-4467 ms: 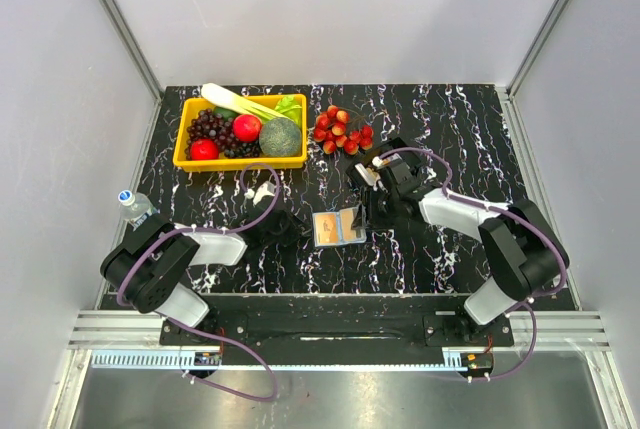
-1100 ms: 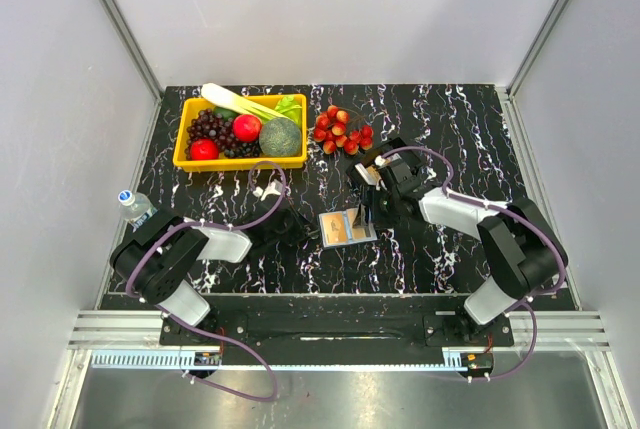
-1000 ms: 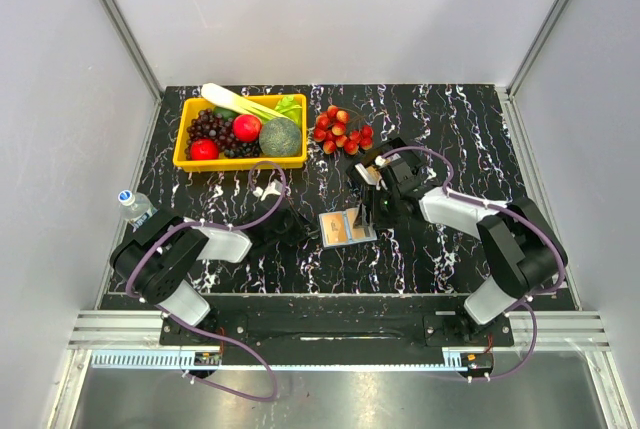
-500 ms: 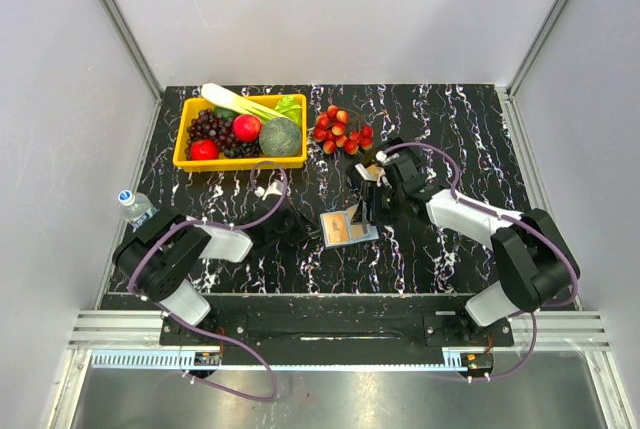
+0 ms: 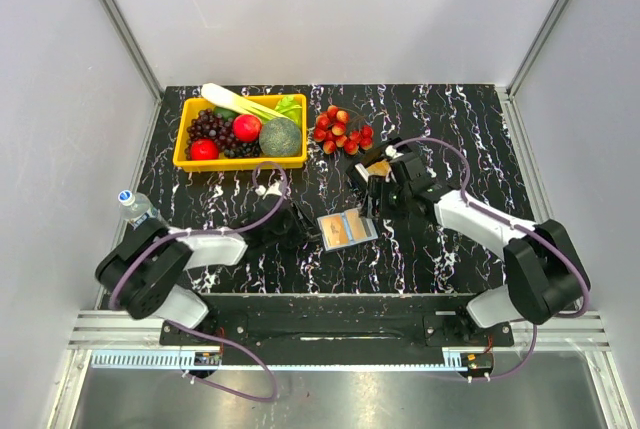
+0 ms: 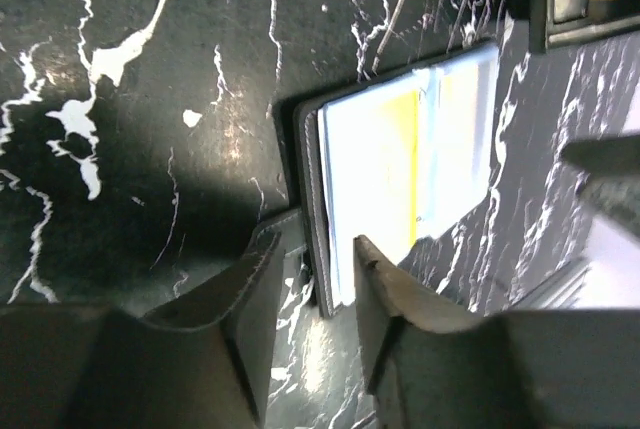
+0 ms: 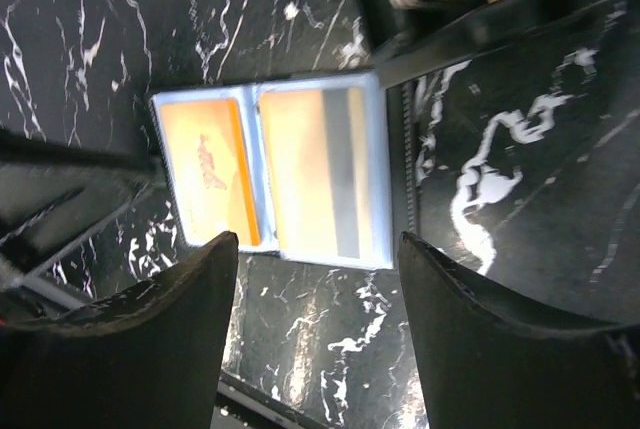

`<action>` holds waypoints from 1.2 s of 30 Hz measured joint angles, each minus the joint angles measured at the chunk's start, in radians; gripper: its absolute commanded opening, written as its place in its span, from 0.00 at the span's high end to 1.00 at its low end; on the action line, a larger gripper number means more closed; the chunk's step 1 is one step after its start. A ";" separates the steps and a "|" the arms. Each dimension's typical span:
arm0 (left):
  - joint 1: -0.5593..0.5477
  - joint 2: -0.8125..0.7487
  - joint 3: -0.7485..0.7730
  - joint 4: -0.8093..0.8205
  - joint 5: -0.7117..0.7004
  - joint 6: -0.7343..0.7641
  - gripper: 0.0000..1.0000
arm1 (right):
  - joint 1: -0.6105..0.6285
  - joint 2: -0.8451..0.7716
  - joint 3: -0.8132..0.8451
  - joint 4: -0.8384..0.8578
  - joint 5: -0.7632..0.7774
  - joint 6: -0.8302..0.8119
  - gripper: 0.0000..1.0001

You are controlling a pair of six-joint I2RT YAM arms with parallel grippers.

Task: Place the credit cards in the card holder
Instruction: Close the card holder at the center of the board.

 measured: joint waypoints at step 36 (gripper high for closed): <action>-0.019 -0.143 0.049 -0.330 -0.127 0.078 0.87 | -0.056 0.130 -0.023 0.064 -0.070 -0.026 0.29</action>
